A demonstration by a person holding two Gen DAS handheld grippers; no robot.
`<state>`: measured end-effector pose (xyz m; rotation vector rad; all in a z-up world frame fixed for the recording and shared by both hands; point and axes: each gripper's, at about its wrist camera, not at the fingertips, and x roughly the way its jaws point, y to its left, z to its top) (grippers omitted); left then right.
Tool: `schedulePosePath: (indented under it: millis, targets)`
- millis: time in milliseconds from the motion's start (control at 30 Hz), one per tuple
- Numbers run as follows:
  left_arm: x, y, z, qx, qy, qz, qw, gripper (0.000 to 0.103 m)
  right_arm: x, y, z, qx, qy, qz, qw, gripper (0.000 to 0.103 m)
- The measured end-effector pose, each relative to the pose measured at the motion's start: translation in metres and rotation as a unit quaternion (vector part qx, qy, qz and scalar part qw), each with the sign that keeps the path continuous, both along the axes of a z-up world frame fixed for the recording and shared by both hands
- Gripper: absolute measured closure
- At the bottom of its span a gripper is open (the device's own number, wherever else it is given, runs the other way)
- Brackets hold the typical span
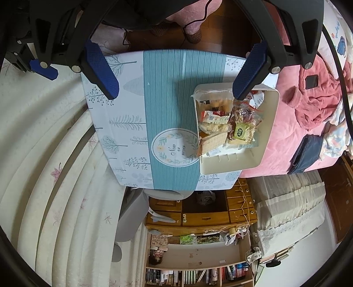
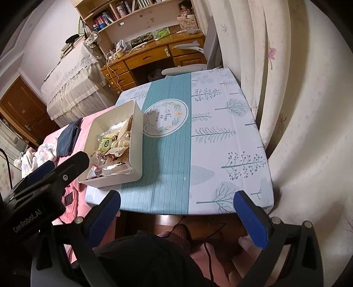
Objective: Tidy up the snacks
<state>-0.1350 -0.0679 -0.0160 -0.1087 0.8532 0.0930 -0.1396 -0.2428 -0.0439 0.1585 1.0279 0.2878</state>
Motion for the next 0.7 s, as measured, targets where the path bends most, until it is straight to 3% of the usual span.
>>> schedulePosePath:
  millis: [700]
  targets:
    - [-0.0029,-0.0023,-0.0004,-0.001,0.0,0.005,1.0,0.001,0.004,-0.0067,-0.0041,-0.002,0.016,0.001,1.0,0.0]
